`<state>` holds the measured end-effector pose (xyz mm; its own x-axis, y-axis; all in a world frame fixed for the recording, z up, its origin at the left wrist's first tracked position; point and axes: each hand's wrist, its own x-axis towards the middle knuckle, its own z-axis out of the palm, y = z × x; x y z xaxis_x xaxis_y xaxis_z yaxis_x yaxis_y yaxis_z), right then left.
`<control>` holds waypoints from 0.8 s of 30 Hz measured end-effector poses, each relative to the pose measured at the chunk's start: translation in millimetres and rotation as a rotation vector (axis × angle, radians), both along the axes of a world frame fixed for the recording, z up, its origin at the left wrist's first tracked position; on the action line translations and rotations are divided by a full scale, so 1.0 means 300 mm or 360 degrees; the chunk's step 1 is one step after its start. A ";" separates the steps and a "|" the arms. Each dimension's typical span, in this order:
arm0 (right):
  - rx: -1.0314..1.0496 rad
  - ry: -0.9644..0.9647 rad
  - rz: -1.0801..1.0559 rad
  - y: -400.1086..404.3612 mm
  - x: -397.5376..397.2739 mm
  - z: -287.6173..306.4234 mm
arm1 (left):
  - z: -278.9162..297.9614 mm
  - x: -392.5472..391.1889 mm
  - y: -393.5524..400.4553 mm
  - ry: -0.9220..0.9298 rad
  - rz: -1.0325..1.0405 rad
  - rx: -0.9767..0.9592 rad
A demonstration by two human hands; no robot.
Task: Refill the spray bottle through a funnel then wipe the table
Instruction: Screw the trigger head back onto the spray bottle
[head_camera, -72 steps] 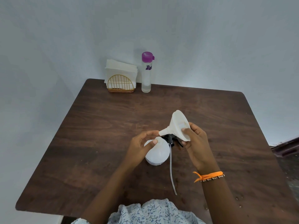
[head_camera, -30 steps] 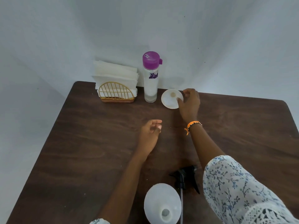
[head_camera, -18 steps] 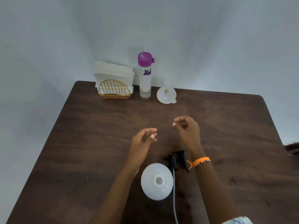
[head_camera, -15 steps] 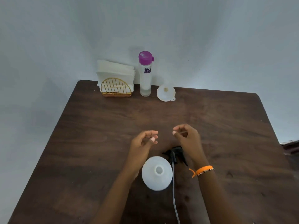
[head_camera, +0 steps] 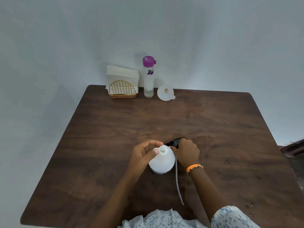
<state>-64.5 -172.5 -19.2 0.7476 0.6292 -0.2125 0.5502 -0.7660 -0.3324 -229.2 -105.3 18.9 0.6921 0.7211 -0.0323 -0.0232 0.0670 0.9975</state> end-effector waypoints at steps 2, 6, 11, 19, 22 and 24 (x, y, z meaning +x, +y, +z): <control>-0.0032 0.0012 -0.0013 0.013 0.001 0.001 | -0.009 -0.003 -0.001 -0.0021 -0.0040 0.0008; -0.0049 0.0135 -0.0030 0.022 0.015 0.003 | -0.028 0.007 -0.009 -0.0028 -0.0021 0.0110; 0.0116 0.0242 -0.0117 0.017 0.043 0.029 | -0.050 0.019 -0.006 -0.0005 0.0013 0.0215; 0.1071 0.0287 -0.0234 0.025 0.039 0.293 | -0.061 0.021 -0.002 0.0015 0.0021 0.0122; 0.1429 0.0182 -0.0197 0.029 0.026 0.424 | -0.067 0.019 -0.009 0.0036 0.0031 0.0095; 0.1580 0.0162 -0.0163 0.029 0.011 0.497 | -0.072 0.020 -0.008 0.0055 0.0031 0.0097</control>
